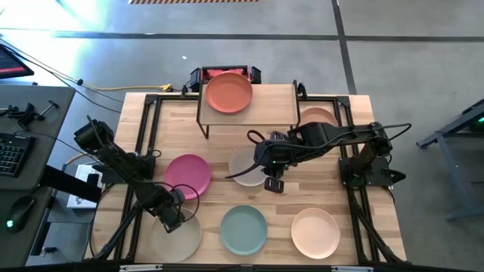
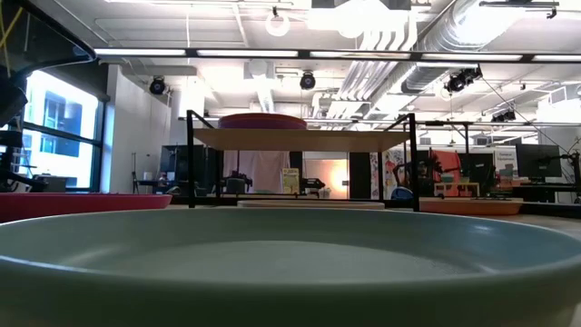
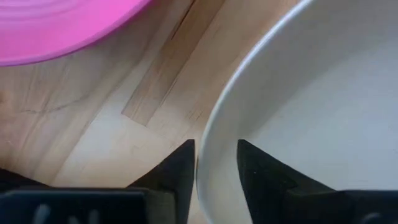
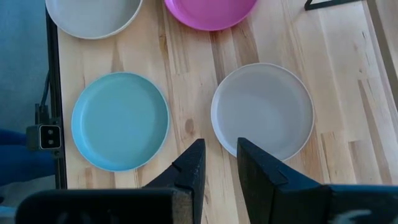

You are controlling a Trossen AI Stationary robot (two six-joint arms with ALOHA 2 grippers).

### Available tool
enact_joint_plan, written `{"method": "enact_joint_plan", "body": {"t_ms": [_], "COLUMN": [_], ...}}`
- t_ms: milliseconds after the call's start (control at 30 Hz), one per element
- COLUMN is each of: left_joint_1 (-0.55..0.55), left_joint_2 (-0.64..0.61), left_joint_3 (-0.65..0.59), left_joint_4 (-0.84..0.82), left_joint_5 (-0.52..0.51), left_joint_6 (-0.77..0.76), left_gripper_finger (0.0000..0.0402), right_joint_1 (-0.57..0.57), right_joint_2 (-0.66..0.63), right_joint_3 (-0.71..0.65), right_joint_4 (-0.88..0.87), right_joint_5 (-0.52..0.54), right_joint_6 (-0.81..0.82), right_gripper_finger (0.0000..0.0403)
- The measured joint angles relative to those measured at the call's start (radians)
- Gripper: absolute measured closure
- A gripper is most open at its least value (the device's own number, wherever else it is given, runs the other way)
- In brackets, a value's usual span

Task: Place and stack plates onto a shelf
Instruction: Stack the gray plate on top of the orange plate on the shelf

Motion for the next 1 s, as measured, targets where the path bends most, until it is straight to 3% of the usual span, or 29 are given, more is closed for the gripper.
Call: {"method": "enact_joint_plan", "body": {"t_ms": [233, 667, 1000], "left_joint_1": [0.0, -0.001, 0.025], "left_joint_2": [-0.002, -0.029, -0.172], "left_joint_3": [0.002, 0.078, 0.202], "left_joint_4": [0.002, -0.052, -0.276], "left_joint_5": [-0.003, 0.02, -0.089], "left_joint_6": [0.001, 0.041, -0.004], "left_gripper_finger": [0.0392, 0.04, 0.0401], "right_joint_1": [0.0, 0.001, 0.0], "right_joint_2": [0.0, 0.0, 0.0], "right_joint_3": [0.0, 0.0, 0.0], "right_joint_4": [0.0, 0.0, 0.006], "right_joint_5": [0.0, 0.0, 0.0], "right_joint_6": [0.0, 0.025, 0.083], "right_gripper_finger": [0.0331, 0.0331, 0.0331]}}
